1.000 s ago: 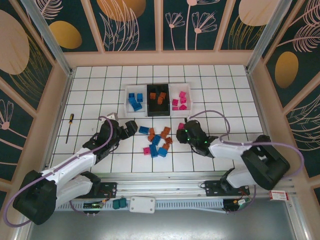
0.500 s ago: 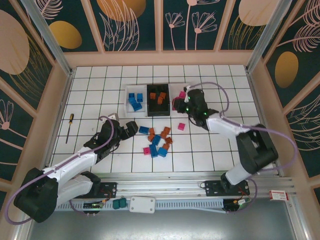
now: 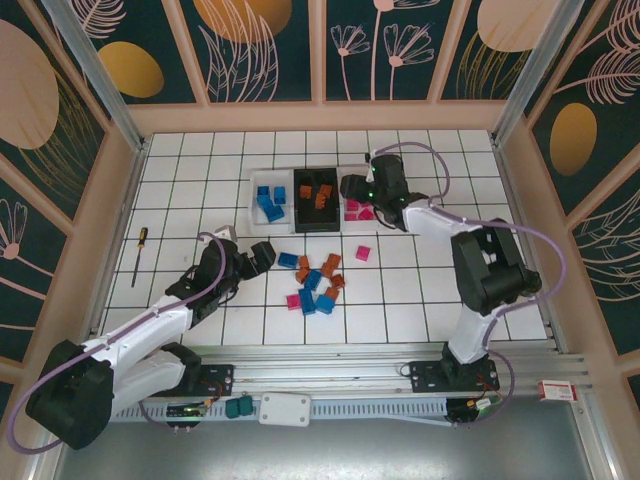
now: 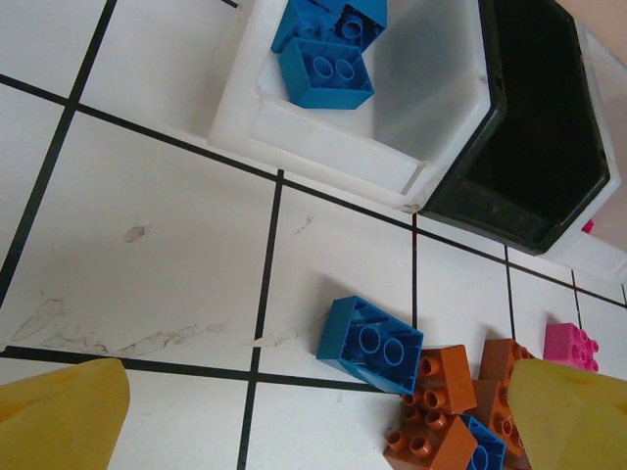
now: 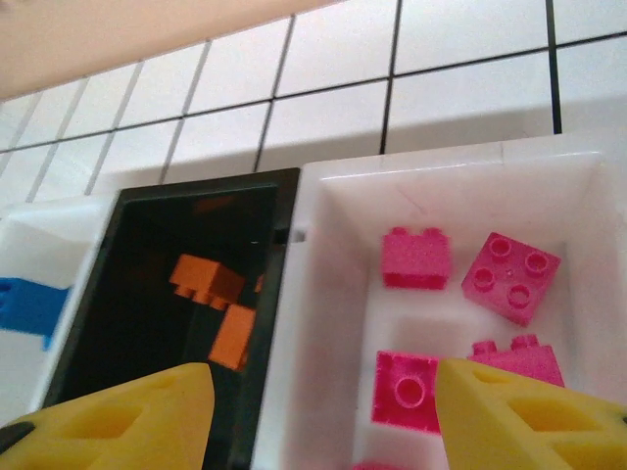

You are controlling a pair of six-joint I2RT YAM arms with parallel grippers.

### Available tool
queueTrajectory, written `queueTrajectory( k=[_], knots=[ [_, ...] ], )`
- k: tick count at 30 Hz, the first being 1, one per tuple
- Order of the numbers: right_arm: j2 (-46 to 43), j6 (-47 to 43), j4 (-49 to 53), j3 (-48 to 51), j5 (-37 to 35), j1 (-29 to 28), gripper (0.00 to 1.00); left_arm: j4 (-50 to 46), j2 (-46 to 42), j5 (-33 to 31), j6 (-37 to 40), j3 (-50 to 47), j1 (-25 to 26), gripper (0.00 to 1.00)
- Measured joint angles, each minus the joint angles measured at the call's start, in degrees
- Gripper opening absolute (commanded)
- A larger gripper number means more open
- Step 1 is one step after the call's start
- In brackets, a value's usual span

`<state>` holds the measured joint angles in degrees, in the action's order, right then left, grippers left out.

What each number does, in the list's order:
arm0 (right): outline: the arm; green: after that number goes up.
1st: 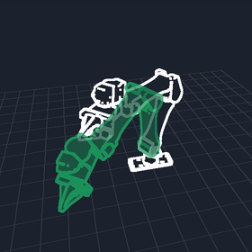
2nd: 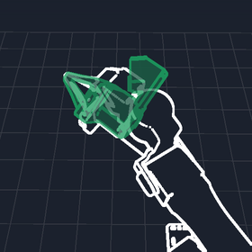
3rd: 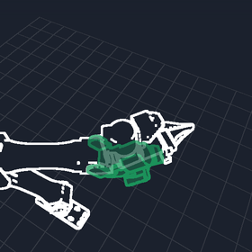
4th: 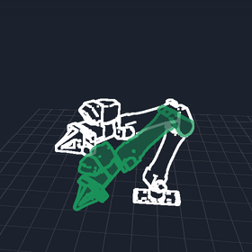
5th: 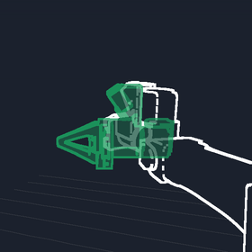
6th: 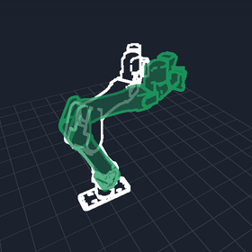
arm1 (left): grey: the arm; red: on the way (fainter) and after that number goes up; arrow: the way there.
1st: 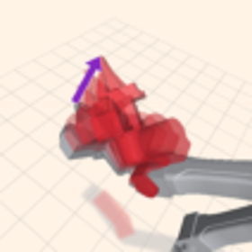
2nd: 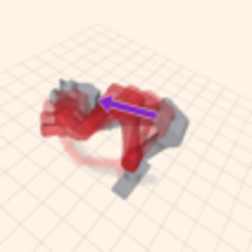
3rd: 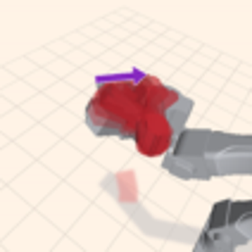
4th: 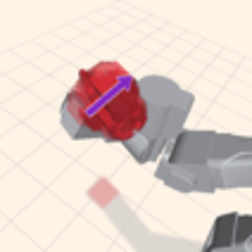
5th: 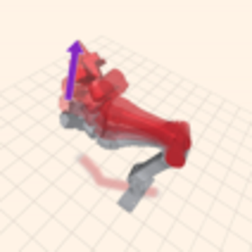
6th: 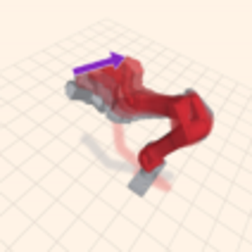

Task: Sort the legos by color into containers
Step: Place the lego in the container, then pick up the lego from the center of the table.

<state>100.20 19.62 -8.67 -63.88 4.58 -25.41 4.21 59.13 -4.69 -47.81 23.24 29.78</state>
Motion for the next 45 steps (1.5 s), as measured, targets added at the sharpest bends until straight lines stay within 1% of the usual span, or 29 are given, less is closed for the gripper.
queueTrajectory(
  k=[5, 9, 13, 17, 21, 25, 30, 33, 36, 40, 43, 45],
  knots=[
    [-13.7, 1.4, -1.6, 12.8, 0.7, -1.9, 0.63, 0.0, 0.3, 0.0, 0.2, 0.0, 0.0, 0.99],
    [-22.6, 3.1, -2.1, 23.3, 0.6, -4.2, 0.64, 0.0, 1.6, 0.4, 0.4, 0.0, 0.0, 0.99],
    [-26.1, 4.5, -1.5, 30.8, -0.4, -5.4, 0.64, 0.1, 2.6, 1.2, 0.6, 0.0, 0.0, 0.99],
    [-24.5, 5.4, -1.5, 33.5, -1.5, -5.4, 0.64, 0.1, 2.9, 1.5, 0.6, 0.0, 0.0, 0.99],
    [-19.7, 6.1, -4.0, 33.3, -1.6, -5.4, 0.64, 0.1, 2.9, 1.5, 0.6, 0.0, 0.0, 0.99],
    [-13.8, 6.0, -4.9, 31.3, -2.2, -5.4, 0.64, 0.0, 2.3, 1.7, 0.6, 0.0, 0.0, 0.99],
    [-8.9, 5.9, -5.4, 28.5, -4.5, -5.9, 0.63, 0.0, 0.8, 1.7, 0.6, 0.0, 0.0, 0.99],
    [-7.6, 5.2, -4.8, 27.1, -7.0, -7.3, 0.58, -0.2, 0.5, 1.7, 0.6, 0.0, 0.0, 0.99],
    [-5.9, 4.1, -4.6, 25.7, -9.1, -8.7, 0.50, -0.4, 0.5, 1.7, 0.6, 0.0, 0.0, 0.99],
    [-5.7, 2.6, -4.4, 25.3, -10.8, -9.1, 0.35, -0.4, 0.5, 1.7, 0.6, 0.0, 0.0, 0.99],
    [-6.5, 1.3, -4.0, 25.3, -11.3, -9.4, 0.29, -0.4, 0.5, 1.7, 0.6, 0.0, 0.0, 0.99],
    [-8.2, 0.3, -3.3, 25.3, -11.3, -9.6, 0.27, -0.4, 0.5, 1.8, 0.6, 0.0, 0.0, 0.99]
  ],
)
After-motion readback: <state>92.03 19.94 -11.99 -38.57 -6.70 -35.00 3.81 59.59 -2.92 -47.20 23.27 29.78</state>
